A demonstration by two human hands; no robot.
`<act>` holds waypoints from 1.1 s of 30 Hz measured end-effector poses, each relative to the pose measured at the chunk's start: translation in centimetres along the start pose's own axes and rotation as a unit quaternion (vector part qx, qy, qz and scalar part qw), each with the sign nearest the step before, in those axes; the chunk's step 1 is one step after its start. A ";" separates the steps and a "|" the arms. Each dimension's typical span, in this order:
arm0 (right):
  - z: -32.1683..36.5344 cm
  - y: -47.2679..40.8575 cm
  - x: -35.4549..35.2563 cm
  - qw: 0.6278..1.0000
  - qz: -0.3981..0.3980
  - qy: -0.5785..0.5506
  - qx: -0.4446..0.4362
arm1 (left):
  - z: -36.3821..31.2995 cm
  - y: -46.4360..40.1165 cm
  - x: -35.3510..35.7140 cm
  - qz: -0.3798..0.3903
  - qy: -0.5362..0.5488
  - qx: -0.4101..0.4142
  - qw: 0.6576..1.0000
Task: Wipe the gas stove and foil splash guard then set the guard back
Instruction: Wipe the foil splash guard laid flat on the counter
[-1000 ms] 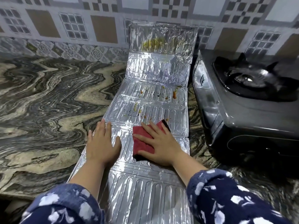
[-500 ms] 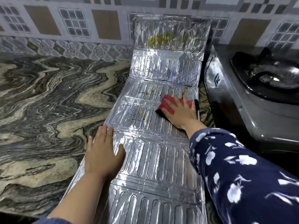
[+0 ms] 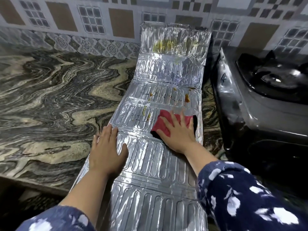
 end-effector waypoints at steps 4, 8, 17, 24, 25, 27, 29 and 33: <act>3.5 3.2 0.8 0.997 0.006 -0.006 -0.073 | 1.5 1.7 -0.7 0.013 -0.008 0.002 1.000; 6.3 2.8 0.9 0.988 0.014 0.005 -0.156 | 2.5 2.7 -1.2 0.022 -0.013 -0.002 1.000; 7.3 -8.6 -1.4 0.995 0.024 0.006 -0.099 | 2.6 2.7 -1.0 0.004 -0.005 -0.003 1.000; 9.1 -9.0 -1.4 0.998 0.043 -0.026 -0.049 | 2.9 2.6 -0.9 0.009 0.004 -0.006 1.000; 9.5 -8.0 -1.1 0.997 0.046 -0.026 -0.064 | 2.9 2.6 -1.0 0.014 -0.001 -0.005 1.000; 10.1 -5.8 -0.5 0.994 0.052 -0.028 -0.090 | 2.7 2.7 -1.1 0.023 -0.013 -0.001 1.000; 10.8 -3.7 -0.2 0.991 0.058 -0.031 -0.112 | 2.8 3.0 -1.3 0.026 -0.011 0.000 1.000; 12.7 0.8 0.7 0.977 0.069 -0.013 -0.204 | 4.6 4.7 -1.5 0.034 -0.025 0.009 0.999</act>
Point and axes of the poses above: each hand's wrist, its own y-axis away from the middle knuckle, its own x-axis out of the palm, z = x × y, the point moved 2 cm from there along -y, towards the middle knuckle, and after that the axes turned 8 degrees about x, right-handed, at the moved point
